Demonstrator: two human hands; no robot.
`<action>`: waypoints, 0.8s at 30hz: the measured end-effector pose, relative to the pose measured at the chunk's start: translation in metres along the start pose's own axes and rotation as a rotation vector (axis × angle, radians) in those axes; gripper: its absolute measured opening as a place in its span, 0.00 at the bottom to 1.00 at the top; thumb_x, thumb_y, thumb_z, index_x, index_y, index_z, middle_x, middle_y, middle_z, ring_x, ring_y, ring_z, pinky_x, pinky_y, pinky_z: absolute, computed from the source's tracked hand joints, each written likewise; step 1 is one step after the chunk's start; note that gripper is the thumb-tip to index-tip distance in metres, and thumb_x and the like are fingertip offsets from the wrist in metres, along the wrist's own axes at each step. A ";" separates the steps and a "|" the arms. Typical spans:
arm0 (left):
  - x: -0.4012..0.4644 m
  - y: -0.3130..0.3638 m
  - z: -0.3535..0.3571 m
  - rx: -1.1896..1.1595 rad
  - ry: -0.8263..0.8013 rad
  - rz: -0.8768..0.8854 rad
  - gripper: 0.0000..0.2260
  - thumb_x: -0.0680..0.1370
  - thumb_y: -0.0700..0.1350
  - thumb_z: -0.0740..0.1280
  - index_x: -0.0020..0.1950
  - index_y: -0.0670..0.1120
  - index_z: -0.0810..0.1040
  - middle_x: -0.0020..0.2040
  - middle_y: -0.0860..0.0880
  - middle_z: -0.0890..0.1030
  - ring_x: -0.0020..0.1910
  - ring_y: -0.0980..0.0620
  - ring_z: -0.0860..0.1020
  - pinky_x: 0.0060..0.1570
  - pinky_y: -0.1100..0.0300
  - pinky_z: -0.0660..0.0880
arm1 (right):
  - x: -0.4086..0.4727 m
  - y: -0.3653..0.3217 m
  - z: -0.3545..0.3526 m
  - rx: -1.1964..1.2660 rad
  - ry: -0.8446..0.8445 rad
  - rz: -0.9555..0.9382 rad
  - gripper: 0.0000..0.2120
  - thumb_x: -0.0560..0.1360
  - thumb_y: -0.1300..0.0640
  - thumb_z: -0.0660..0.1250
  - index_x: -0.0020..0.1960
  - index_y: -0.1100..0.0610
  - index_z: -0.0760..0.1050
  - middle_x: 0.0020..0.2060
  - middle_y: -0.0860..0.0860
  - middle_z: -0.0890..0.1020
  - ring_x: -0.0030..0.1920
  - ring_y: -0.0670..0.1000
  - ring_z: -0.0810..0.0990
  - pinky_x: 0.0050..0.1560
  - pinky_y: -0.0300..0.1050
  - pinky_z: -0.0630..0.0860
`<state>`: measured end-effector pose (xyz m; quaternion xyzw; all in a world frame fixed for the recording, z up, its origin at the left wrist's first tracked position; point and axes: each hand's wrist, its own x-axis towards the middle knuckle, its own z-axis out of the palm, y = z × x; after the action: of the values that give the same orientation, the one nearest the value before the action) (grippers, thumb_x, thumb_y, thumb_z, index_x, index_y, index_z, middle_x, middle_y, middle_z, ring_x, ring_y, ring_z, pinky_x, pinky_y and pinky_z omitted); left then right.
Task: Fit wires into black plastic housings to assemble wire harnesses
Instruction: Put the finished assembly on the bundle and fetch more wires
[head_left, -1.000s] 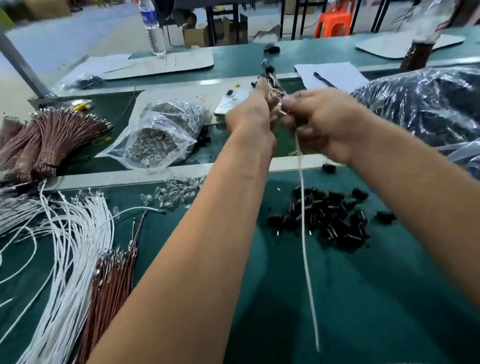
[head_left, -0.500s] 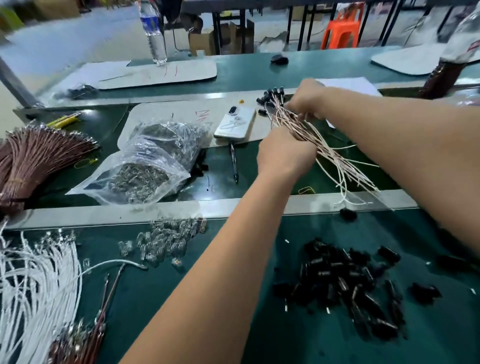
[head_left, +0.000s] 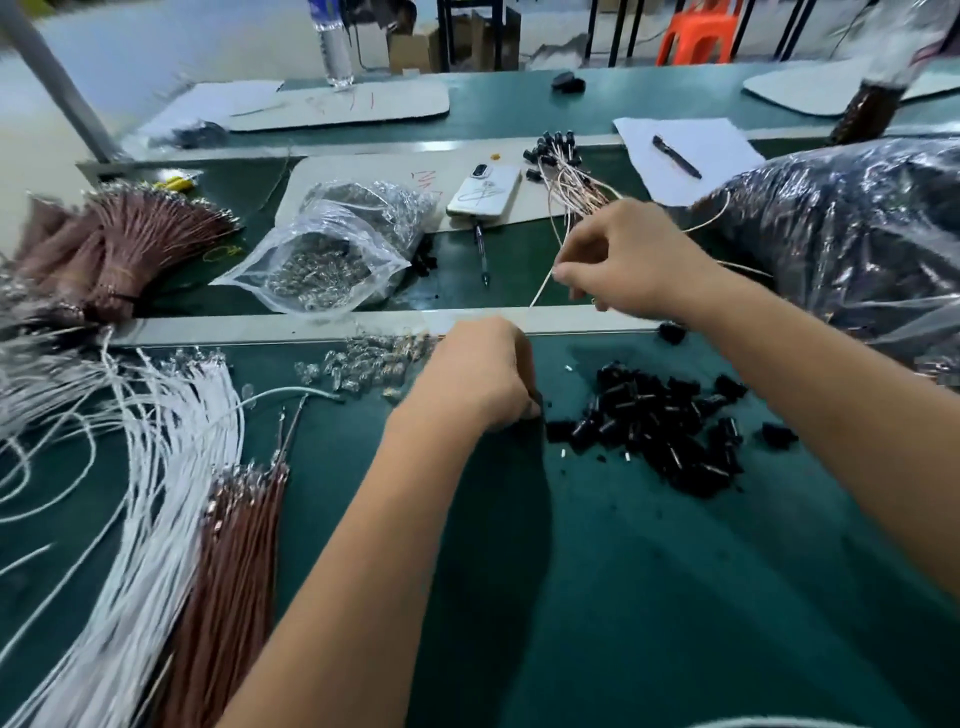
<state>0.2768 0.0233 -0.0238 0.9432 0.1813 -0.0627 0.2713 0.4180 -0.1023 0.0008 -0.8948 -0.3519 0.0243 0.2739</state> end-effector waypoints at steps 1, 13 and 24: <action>-0.005 -0.001 0.002 -0.015 0.028 -0.002 0.07 0.68 0.42 0.80 0.41 0.47 0.83 0.34 0.51 0.80 0.37 0.49 0.79 0.35 0.62 0.70 | -0.012 -0.009 0.003 0.001 -0.007 -0.019 0.05 0.77 0.58 0.72 0.43 0.55 0.86 0.32 0.48 0.85 0.25 0.37 0.78 0.32 0.27 0.70; -0.106 -0.126 -0.039 -0.196 0.800 -0.314 0.04 0.74 0.43 0.72 0.48 0.47 0.85 0.47 0.45 0.85 0.51 0.44 0.81 0.50 0.59 0.73 | -0.106 -0.201 0.148 0.264 -0.511 0.175 0.13 0.78 0.58 0.66 0.41 0.67 0.79 0.33 0.60 0.86 0.36 0.60 0.87 0.42 0.56 0.86; -0.128 -0.149 -0.054 -0.618 0.996 -0.364 0.06 0.71 0.44 0.73 0.36 0.51 0.80 0.37 0.50 0.84 0.41 0.46 0.85 0.50 0.49 0.82 | -0.112 -0.206 0.136 0.661 -0.507 0.334 0.11 0.79 0.66 0.67 0.38 0.61 0.75 0.24 0.53 0.76 0.19 0.46 0.69 0.19 0.34 0.61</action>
<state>0.1032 0.1298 -0.0236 0.6908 0.4540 0.3957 0.4001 0.1745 0.0146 -0.0271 -0.7696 -0.2320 0.3977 0.4424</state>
